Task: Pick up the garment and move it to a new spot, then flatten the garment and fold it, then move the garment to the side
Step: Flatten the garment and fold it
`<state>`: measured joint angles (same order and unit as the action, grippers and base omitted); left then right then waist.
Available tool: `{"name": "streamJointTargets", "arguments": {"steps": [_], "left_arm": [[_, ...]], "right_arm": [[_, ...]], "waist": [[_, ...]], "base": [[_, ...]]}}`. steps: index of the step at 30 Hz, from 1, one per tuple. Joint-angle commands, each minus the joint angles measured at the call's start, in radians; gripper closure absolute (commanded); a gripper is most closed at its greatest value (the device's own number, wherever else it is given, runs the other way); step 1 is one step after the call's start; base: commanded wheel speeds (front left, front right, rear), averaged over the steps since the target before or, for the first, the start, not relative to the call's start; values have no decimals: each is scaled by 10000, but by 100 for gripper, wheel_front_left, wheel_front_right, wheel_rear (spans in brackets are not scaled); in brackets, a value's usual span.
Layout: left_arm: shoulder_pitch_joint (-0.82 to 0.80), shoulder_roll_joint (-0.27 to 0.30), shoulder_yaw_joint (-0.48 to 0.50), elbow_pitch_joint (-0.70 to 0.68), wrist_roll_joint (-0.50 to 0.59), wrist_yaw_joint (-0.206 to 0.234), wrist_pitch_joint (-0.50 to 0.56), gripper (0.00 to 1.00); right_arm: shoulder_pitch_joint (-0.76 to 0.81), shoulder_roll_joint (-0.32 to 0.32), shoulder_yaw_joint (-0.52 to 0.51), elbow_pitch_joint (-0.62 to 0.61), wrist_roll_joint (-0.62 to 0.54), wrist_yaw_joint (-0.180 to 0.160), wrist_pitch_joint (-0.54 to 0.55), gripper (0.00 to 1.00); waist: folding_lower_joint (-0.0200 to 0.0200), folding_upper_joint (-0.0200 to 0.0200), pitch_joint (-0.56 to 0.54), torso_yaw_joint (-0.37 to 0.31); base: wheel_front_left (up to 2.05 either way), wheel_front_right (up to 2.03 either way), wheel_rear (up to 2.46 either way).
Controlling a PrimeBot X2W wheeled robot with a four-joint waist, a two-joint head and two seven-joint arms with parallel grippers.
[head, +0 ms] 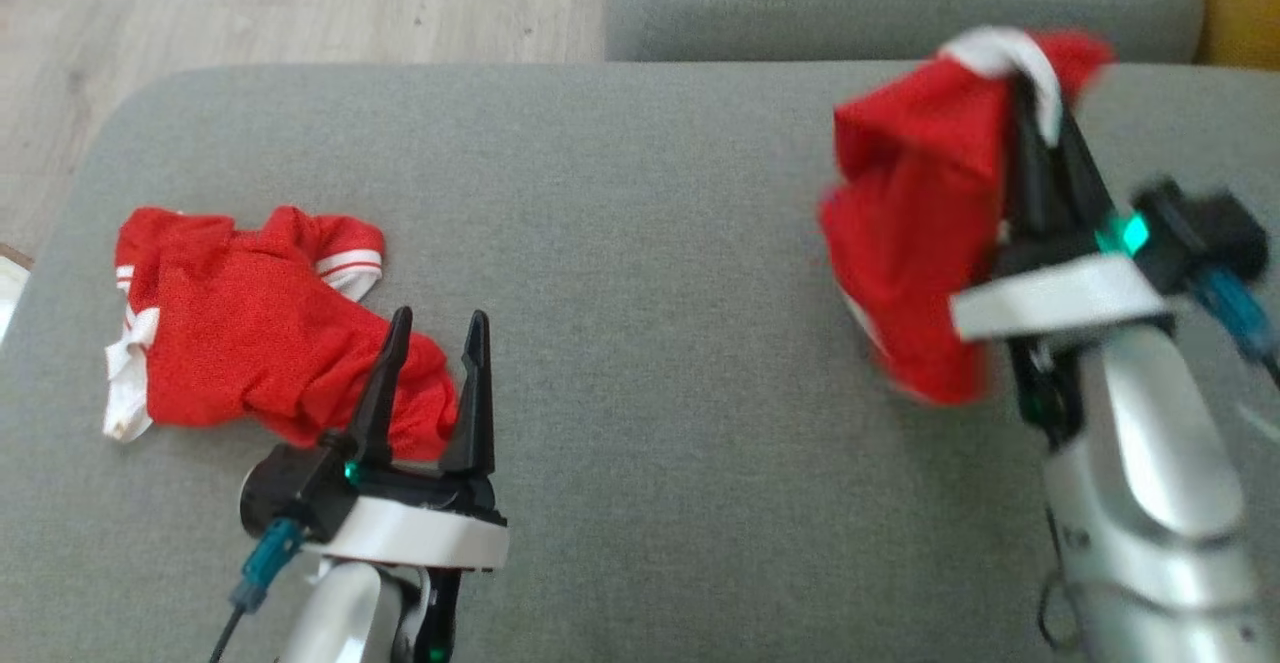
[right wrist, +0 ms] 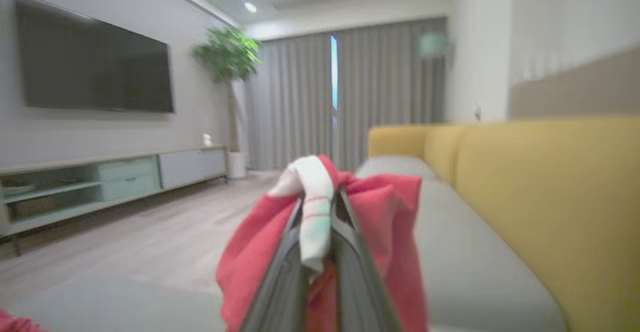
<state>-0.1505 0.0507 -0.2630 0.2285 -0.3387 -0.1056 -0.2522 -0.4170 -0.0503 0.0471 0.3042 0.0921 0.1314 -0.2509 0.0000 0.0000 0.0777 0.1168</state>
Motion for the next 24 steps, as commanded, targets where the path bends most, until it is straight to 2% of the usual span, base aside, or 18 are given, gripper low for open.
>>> {"name": "streamJointTargets", "arguments": {"steps": [1,6,11,13,14,17,20,22,23,24], "left_arm": [[-72,-3,254,-371,-65,35,-95,0],[117,-4,183,-451,-203,121,-95,0],[219,-4,172,-593,-249,185,-95,0],[222,-4,148,-673,-273,205,-95,0],[222,-4,148,-673,-273,205,-95,0],[191,-4,123,-768,-317,244,-95,0],[87,-4,69,-798,-341,258,-95,0],[-11,-4,29,-792,-349,258,-95,0],[-71,-4,-8,-777,-349,252,-95,0],[-213,-4,-116,-712,-298,232,-95,0]], "right_arm": [[-846,1,651,-470,-139,-7,-109,100],[-2776,1,2193,-611,-5,-7,-57,100],[-4188,-211,2436,-789,368,-7,334,100],[-4348,-670,2235,-803,501,-7,554,100],[-4348,-670,2235,-803,501,-7,554,100],[-4224,-1641,1785,-605,672,-7,826,100],[-3914,-2686,1198,44,758,-7,921,100],[-3694,-3210,697,937,777,-7,1048,100],[-3609,-3458,539,1451,630,-7,1056,62],[-3531,-3640,178,2539,512,-7,1074,0]], "waist": [[0,0,-160,84],[0,0,-543,237],[0,0,-578,380],[0,0,-470,441],[0,0,-470,441],[0,0,-172,515],[0,0,160,560],[0,0,370,554],[0,0,466,554],[0,0,620,560]], "base": [[0,0,0],[0,0,0],[0,0,0],[0,0,0],[0,0,0],[0,0,0],[0,0,0],[0,0,0],[0,0,0],[0,0,0]]}}
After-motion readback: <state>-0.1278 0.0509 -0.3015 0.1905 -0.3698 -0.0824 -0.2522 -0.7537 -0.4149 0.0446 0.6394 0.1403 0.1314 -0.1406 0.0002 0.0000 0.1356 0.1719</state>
